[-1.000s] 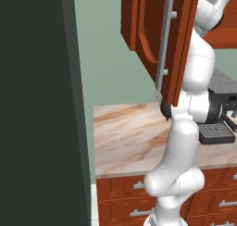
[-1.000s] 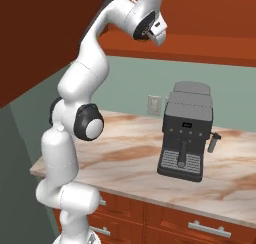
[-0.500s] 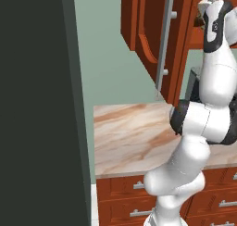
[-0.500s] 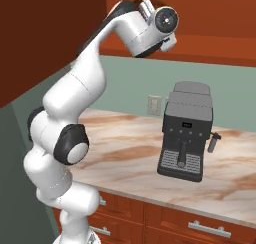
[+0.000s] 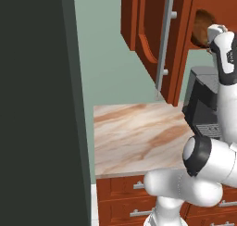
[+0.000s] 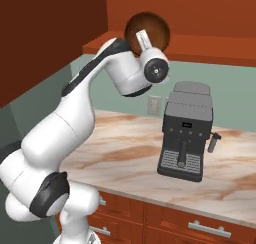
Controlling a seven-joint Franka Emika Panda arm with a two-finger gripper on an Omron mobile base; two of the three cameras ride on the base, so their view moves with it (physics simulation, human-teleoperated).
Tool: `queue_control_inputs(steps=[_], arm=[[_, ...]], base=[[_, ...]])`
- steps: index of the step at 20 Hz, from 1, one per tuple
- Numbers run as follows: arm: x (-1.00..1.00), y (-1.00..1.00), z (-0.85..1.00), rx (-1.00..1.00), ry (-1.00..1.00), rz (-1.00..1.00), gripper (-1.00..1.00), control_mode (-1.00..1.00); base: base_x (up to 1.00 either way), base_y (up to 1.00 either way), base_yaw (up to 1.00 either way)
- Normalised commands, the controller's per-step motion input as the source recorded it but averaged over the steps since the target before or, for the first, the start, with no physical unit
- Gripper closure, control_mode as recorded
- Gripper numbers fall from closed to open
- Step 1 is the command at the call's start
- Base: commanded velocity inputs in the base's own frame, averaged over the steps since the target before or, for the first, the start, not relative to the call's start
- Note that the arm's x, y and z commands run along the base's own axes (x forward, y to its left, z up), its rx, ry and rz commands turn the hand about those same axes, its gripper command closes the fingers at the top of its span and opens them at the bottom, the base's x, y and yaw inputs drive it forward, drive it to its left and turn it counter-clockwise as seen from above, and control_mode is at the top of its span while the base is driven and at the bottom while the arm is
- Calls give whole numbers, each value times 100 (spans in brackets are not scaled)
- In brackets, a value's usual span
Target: Take the smaller bowl and place it next to the appetizer plate on the dining counter , and place the larger bowl next to the plate with cooked food.
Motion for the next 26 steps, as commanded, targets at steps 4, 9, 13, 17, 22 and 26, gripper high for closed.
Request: queue_control_inputs(steps=[4,9,13,17,22,26], arm=[[-100,-18,0,7,48,1,100,-100],[-100,-12,-1,0,56,3,100,-100],[-100,-6,-37,1,47,7,100,-100],[-100,55,-100,-16,34,27,100,-100],[-75,97,-100,-28,28,33,100,-100],[-87,47,-100,-2,-7,20,100,-100]], base=[[0,0,0],[0,0,0],[0,0,0],[0,0,0],[0,0,0],[0,0,0]])
